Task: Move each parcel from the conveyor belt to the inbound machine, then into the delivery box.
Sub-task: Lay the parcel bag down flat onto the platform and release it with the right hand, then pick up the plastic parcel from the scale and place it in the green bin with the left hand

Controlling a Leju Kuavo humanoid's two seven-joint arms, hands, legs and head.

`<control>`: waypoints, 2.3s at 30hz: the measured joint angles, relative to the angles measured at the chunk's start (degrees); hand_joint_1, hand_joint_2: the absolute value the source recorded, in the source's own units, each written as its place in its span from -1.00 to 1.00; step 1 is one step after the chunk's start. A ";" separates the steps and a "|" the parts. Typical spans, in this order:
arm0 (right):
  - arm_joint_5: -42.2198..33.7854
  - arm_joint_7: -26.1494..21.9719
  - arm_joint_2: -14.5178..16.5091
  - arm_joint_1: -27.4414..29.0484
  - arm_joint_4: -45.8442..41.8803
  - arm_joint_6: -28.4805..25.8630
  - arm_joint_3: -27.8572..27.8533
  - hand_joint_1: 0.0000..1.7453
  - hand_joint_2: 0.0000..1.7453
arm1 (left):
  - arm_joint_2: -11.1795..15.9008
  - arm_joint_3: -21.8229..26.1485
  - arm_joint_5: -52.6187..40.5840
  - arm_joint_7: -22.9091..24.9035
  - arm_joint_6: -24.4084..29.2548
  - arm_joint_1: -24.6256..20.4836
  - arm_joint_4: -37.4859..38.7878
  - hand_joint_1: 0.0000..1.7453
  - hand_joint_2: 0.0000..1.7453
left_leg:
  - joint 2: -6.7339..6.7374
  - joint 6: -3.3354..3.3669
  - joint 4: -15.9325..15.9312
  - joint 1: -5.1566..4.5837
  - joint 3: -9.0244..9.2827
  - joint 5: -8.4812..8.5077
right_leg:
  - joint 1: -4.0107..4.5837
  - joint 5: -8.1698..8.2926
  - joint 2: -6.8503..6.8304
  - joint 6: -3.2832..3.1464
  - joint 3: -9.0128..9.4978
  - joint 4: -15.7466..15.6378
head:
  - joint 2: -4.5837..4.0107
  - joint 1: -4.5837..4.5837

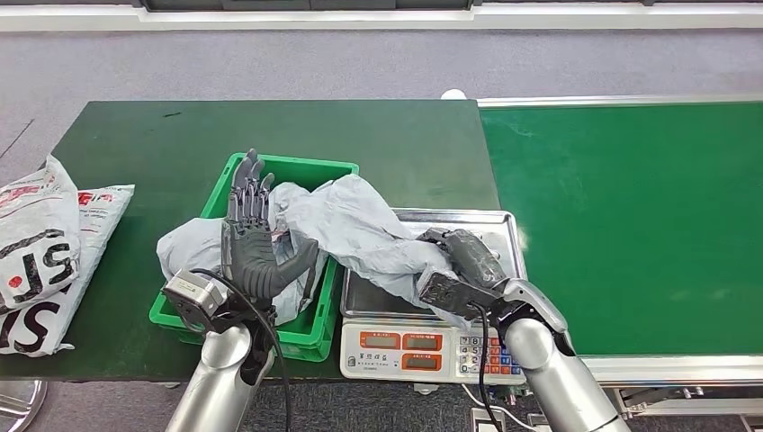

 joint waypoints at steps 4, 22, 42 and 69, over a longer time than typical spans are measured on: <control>-4.96 -1.77 -0.10 -1.06 -0.13 -0.15 0.07 -1.00 1.00 | 0.15 0.00 0.02 0.00 0.26 0.01 -0.02 -1.00 1.00 | 0.00 0.00 0.01 0.00 0.01 0.00 | 0.00 0.00 0.00 0.00 0.00 0.00 | 0.00 0.00; -10.51 -3.17 -0.27 -0.84 -1.52 0.20 -0.65 -1.00 1.00 | 0.80 0.00 0.01 -0.74 0.66 0.12 0.04 -1.00 1.00 | 0.02 0.00 0.01 0.00 0.02 0.00 | 0.00 0.00 0.02 0.00 -0.01 0.00 | 0.00 0.00; -30.26 -13.53 2.48 3.49 -16.06 5.49 -12.29 -1.00 1.00 | 0.81 -1.56 -3.13 -1.05 1.33 -1.97 3.27 -1.00 1.00 | 0.09 0.00 0.02 -0.01 0.05 0.00 | -0.01 0.00 0.06 0.00 -0.02 0.00 | 0.00 0.00; -41.62 -15.00 8.20 4.36 -22.07 3.68 -23.22 -1.00 1.00 | -4.83 -14.73 -25.39 10.96 -5.85 -15.03 33.30 -1.00 1.00 | 0.10 0.01 0.05 -0.03 0.07 0.00 | -0.03 0.04 0.08 0.01 0.01 0.00 | 0.00 0.00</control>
